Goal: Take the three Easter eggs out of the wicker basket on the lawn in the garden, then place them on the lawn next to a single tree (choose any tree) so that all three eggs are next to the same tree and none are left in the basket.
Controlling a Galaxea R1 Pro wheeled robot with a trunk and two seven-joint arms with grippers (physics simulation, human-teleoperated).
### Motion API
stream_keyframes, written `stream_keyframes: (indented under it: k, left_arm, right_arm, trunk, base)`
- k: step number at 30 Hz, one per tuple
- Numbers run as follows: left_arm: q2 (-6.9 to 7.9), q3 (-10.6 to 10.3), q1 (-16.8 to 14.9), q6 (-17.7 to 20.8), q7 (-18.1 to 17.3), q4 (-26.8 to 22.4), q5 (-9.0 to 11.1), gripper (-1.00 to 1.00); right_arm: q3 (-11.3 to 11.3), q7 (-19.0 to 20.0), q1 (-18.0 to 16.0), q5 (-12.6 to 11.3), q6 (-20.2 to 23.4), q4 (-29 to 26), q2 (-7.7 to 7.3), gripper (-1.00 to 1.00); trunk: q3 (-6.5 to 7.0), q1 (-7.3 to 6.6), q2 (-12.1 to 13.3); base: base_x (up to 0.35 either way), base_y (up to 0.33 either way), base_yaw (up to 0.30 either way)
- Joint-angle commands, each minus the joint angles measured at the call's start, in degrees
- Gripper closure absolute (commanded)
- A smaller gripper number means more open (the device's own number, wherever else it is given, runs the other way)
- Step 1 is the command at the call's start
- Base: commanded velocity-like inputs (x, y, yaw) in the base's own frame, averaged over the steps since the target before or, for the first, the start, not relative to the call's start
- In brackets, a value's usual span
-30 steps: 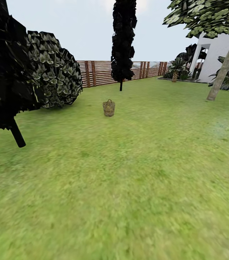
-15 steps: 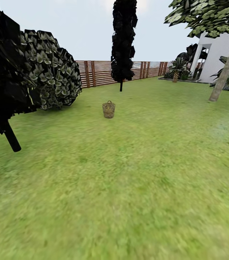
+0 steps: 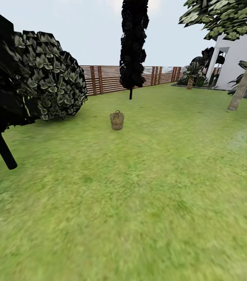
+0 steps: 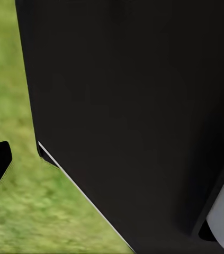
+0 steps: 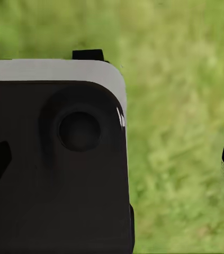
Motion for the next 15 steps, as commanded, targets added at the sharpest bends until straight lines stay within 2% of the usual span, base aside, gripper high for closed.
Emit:
stream_keyframes:
  k: [1,15]
  left_arm:
    - [0.00,0.02,0.04,-0.03,-0.03,-0.10,0.17,-1.00]
    - [0.00,0.02,0.01,-0.03,-0.03,-0.10,0.17,-1.00]
  right_arm:
    - [-0.28,-0.04,-0.03,0.03,-0.24,0.05,0.01,-1.00]
    - [-0.22,-0.04,-0.03,0.31,-0.56,-0.09,-0.09,-1.00]
  trunk:
    - [-0.04,0.04,-0.02]
    - [-0.04,0.04,-0.02]
  base:
    - [0.340,0.000,0.000]
    - [0.340,0.000,0.000]
